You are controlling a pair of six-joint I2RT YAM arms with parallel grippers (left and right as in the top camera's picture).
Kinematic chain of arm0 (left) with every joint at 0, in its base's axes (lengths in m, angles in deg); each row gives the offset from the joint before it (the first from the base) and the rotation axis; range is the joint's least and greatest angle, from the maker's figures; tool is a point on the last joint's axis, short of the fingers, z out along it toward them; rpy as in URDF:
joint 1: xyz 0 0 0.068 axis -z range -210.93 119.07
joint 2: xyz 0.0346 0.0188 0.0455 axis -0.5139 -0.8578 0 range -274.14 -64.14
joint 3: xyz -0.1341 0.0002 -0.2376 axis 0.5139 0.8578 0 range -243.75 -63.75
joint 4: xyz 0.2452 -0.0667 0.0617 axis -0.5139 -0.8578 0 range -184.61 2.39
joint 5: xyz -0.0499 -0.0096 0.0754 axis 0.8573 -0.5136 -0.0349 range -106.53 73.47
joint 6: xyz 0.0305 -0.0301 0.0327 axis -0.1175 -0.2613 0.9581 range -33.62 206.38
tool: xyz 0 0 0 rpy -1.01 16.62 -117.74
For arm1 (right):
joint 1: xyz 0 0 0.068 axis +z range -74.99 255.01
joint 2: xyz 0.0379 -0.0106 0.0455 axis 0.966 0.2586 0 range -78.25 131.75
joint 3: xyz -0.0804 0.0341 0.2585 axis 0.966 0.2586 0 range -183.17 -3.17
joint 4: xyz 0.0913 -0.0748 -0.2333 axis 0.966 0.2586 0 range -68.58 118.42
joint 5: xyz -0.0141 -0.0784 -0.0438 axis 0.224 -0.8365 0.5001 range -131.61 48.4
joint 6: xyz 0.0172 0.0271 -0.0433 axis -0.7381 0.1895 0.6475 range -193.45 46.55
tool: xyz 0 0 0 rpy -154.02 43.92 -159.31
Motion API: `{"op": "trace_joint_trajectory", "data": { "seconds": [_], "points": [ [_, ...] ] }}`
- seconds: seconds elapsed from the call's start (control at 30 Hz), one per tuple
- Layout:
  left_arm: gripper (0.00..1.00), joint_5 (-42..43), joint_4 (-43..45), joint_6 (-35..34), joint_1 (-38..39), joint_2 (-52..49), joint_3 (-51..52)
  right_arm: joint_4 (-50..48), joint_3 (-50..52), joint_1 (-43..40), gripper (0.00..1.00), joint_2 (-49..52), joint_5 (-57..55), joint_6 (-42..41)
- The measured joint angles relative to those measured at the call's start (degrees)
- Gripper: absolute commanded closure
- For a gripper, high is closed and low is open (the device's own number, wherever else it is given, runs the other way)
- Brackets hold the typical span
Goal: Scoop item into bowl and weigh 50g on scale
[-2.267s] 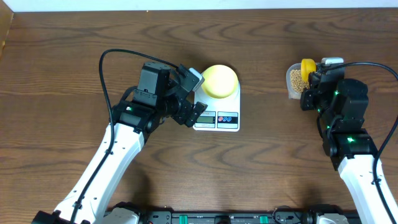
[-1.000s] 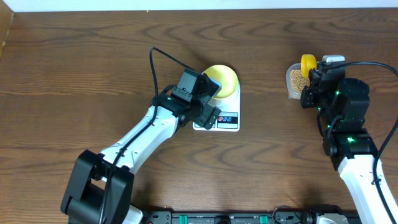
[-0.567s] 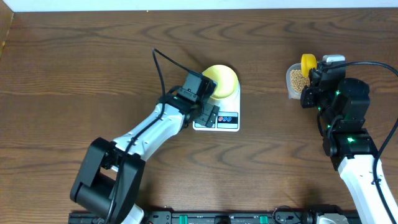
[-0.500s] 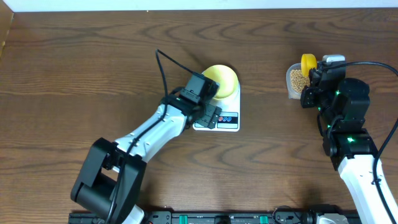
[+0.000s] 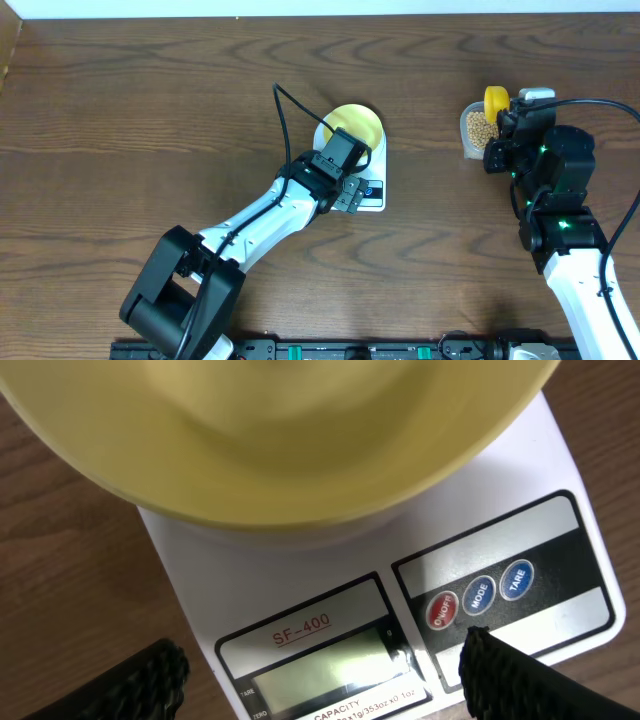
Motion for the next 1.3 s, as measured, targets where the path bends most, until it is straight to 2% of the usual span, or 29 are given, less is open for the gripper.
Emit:
{"op": "trace_joint_trajectory", "data": {
  "seconds": [1.3],
  "points": [
    [0.12, -1.5, 3.1, -0.2, 0.0, -3.2, 0.4, 0.0, 0.0, 0.0, 0.99, 0.0, 0.0, 0.0]
  ]
}}
